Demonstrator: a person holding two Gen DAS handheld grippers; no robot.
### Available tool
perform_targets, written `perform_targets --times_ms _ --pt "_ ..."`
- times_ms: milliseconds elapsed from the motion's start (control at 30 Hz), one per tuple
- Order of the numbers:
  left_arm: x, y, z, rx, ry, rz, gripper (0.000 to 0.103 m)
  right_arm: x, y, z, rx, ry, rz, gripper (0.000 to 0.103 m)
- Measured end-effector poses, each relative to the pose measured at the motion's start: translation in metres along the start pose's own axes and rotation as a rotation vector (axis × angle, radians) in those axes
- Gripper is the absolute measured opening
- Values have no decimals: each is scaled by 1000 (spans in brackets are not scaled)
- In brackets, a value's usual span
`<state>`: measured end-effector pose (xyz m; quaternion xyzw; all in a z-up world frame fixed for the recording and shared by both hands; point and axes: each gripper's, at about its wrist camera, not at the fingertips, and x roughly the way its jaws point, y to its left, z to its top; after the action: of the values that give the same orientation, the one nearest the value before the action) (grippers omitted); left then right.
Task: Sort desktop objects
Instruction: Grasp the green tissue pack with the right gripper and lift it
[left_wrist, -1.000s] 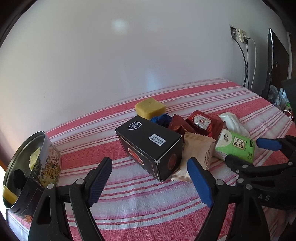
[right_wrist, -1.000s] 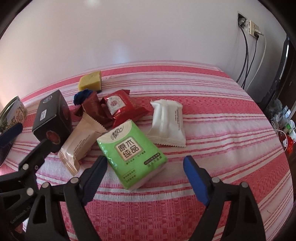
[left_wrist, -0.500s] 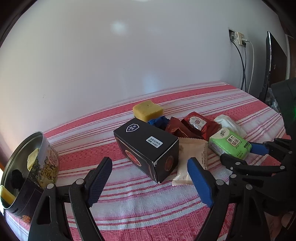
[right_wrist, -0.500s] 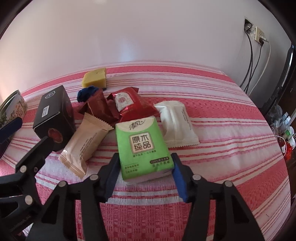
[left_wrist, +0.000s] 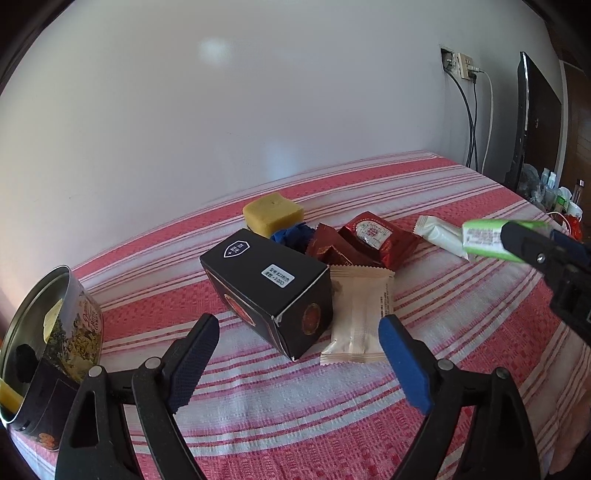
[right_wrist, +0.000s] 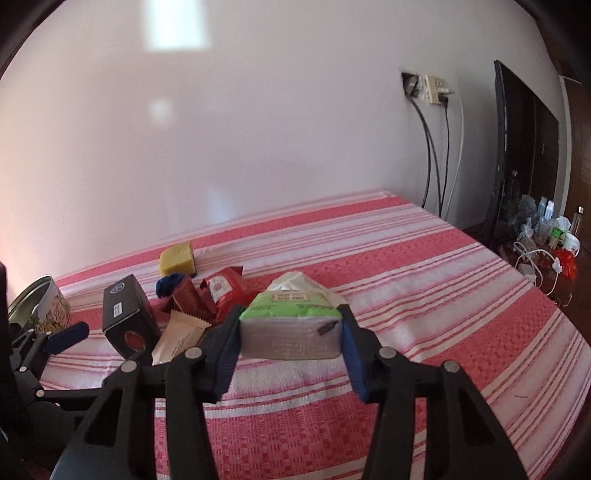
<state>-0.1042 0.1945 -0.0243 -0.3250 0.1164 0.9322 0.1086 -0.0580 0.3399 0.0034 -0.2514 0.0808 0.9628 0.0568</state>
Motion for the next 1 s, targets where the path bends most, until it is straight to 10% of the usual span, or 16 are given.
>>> perform_targets --times_ms 300,1000 --pt "7 -8 0 37 30 24 90 -35 6 0 -29 -208 -69 51" --pt "41 -24 9 70 158 -17 90 -41 11 -3 -49 -225 -63 51"
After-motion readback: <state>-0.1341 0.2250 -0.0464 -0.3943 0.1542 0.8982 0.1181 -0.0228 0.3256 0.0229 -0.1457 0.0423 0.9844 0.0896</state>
